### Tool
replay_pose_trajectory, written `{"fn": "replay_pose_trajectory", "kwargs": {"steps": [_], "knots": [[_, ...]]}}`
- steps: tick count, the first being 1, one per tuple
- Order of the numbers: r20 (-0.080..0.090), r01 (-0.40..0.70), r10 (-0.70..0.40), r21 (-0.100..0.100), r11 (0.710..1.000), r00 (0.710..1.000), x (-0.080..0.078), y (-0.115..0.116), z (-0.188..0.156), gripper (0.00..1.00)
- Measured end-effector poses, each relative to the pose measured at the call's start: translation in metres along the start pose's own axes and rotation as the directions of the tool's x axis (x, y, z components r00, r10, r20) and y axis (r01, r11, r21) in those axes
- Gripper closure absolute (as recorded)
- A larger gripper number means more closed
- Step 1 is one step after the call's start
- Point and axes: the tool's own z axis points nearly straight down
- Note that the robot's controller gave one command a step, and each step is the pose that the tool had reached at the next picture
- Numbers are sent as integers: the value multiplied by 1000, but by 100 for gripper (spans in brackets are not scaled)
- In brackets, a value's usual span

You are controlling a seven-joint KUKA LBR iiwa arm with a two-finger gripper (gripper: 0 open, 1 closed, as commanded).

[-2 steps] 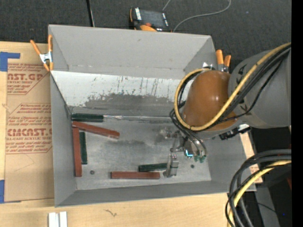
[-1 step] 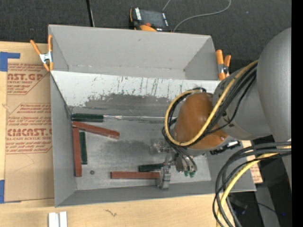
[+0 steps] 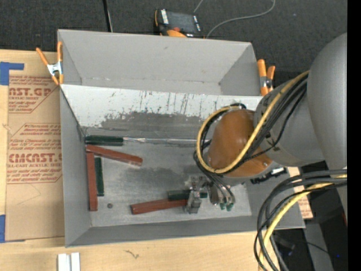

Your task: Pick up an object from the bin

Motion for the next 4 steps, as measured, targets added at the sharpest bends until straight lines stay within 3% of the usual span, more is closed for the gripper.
{"fn": "replay_pose_trajectory", "kwargs": {"steps": [1, 2, 3, 4], "knots": [[5, 44, -44, 6, 999, 999, -23, -115, -45, 100], [11, 24, -24, 4, 1000, 1000, -23, -118, -155, 100], [3, 24, -24, 1, 1000, 1000, -22, -117, -151, 0], [-5, 128, -128, -2, 992, 992, -33, -75, -15, 0]]}}
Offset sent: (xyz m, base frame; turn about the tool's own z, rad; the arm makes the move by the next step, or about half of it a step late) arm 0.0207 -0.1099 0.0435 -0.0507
